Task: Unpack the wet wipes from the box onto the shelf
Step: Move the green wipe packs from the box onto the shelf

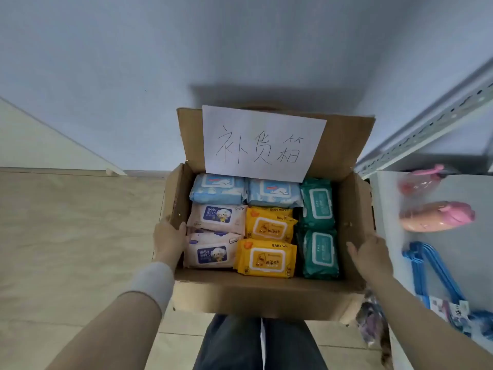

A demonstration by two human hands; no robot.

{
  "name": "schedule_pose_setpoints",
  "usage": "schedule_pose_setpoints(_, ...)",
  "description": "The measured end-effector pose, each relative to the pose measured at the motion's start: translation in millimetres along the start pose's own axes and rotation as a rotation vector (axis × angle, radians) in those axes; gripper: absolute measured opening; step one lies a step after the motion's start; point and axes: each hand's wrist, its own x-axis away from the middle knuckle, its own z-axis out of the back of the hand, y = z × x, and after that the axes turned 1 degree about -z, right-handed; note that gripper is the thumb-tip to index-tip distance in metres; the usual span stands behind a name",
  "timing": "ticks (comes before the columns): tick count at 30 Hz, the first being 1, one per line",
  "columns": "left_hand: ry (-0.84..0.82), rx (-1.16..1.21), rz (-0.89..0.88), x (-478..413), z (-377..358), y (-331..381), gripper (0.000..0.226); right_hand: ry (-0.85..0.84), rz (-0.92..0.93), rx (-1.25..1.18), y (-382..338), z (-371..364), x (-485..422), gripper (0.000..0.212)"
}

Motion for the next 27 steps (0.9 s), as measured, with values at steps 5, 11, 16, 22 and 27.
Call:
schedule_pose_setpoints(5,-0.024,-0.003,0.088,-49,-12,-15,0.053,-0.091,-0.091,-0.217,0,-12,-42,0.056)
schedule_pose_setpoints(11,-0.087,-0.050,0.059,-77,-25,-33,0.036,-0.129,-0.107,-0.259,2,-22,-62,0.053)
schedule_pose_setpoints(16,-0.054,-0.093,0.014,-71,-23,-30,0.033,-0.075,-0.078,-0.197,2,-22,-63,0.040)
schedule_pose_setpoints(22,-0.023,-0.186,-0.024,-73,-26,-25,0.030,-0.056,-0.051,-0.050,4,-20,-73,0.050)
schedule_pose_setpoints(27,-0.012,-0.308,-0.080,-74,-22,-21,0.031,-0.027,-0.014,0.004,5,-18,-73,0.049)
